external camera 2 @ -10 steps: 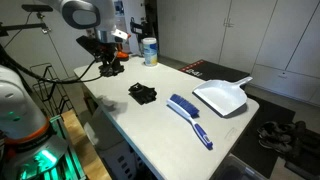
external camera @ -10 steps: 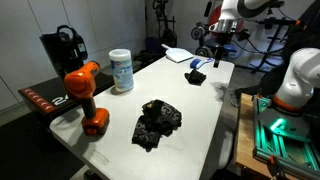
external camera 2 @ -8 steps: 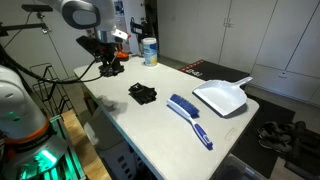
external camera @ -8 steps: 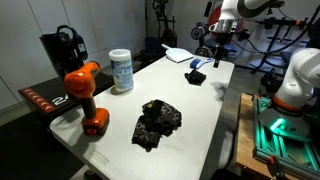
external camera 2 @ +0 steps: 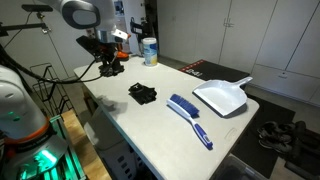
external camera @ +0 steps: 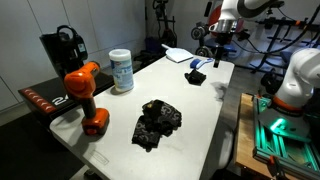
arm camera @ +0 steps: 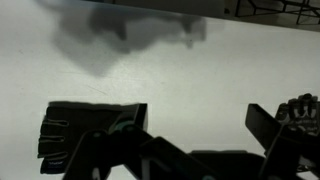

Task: Put the cleaning brush on the glove to the right

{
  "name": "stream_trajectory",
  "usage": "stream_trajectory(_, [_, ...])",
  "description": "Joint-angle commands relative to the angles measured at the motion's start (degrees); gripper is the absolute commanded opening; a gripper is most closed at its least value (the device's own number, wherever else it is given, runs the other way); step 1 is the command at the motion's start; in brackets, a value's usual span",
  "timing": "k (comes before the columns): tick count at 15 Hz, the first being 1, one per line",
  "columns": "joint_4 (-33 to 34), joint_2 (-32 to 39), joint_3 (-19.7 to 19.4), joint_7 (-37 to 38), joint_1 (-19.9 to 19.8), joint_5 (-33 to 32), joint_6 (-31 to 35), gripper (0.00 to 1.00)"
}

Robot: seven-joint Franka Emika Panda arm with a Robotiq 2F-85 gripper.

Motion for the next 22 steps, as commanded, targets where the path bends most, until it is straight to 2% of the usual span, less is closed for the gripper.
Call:
stream_trajectory(1, [0.1, 0.0, 0.7, -0.3, -0.7, 0.4, -0.2, 1.00])
stream_trajectory(11, [0.1, 0.0, 0.7, -0.3, -0.7, 0.4, -0.2, 1.00])
stream_trajectory(17, [5.6, 4.3, -1.7, 9.2, -10.0, -2.3, 5.4, 1.00])
stream_trajectory(22, [9.7, 11.8, -2.2, 18.3, -17.0, -6.6, 9.9, 1.00])
